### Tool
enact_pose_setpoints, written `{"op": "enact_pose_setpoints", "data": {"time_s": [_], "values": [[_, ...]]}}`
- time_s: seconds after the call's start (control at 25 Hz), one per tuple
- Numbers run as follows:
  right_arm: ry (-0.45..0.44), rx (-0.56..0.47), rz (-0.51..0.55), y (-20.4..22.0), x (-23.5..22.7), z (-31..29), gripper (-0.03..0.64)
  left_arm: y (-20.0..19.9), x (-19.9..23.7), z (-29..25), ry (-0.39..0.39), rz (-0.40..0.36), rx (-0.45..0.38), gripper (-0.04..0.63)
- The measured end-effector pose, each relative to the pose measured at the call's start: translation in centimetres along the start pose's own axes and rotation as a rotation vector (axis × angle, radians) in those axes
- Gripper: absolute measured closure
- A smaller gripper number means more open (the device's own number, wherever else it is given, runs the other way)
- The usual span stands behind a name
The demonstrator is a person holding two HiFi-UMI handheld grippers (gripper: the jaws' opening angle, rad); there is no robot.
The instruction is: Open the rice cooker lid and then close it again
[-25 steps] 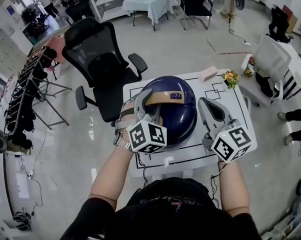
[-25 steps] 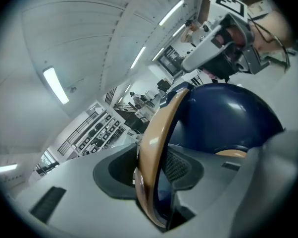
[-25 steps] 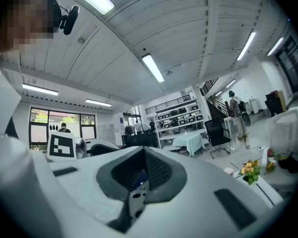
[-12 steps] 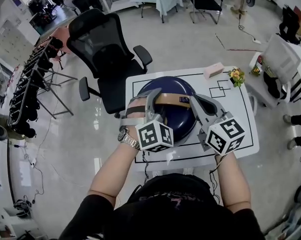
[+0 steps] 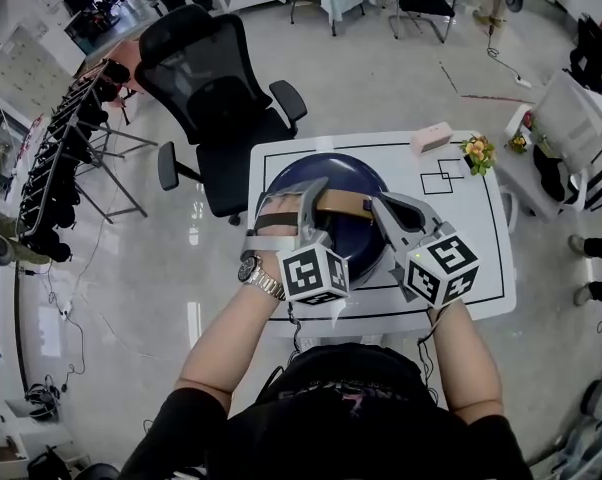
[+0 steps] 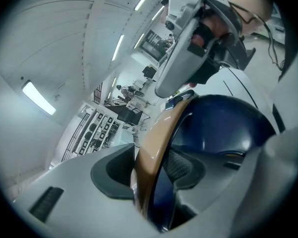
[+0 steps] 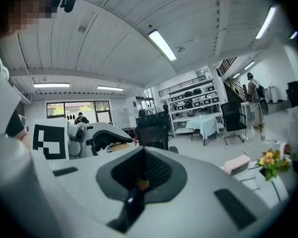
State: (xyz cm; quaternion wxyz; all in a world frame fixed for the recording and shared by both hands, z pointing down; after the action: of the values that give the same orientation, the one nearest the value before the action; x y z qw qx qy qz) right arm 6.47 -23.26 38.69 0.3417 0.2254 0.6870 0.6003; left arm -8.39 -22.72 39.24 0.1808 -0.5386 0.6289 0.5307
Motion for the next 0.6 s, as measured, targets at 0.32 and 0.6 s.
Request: {"op": "enact_pose_setpoints", "data": {"time_s": [0.32,0.6], "values": [[-0.033,0.019,-0.031,1.1,-0.7,0.0,0.615,-0.2,-0.5,-0.5,0.0,-0.013,0.025,0.428],[-0.049,0.009,-0.058,1.4,-1.0,0.2,0.615,-0.5,-0.7,-0.6,-0.025,-0.012,0.04,0.428]]}}
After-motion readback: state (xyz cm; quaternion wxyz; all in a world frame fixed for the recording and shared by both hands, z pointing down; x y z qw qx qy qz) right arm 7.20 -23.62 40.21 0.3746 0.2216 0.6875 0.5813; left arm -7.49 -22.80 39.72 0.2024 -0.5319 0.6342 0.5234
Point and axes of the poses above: the fingertips, and each gripper's own axes: z backward along the fingers, x to its left, y out of its underside, the point moved 9 cm from there along z, backward along the fingers, and after that the axes turned 9 degrees about -x, right-handed, at the moved point
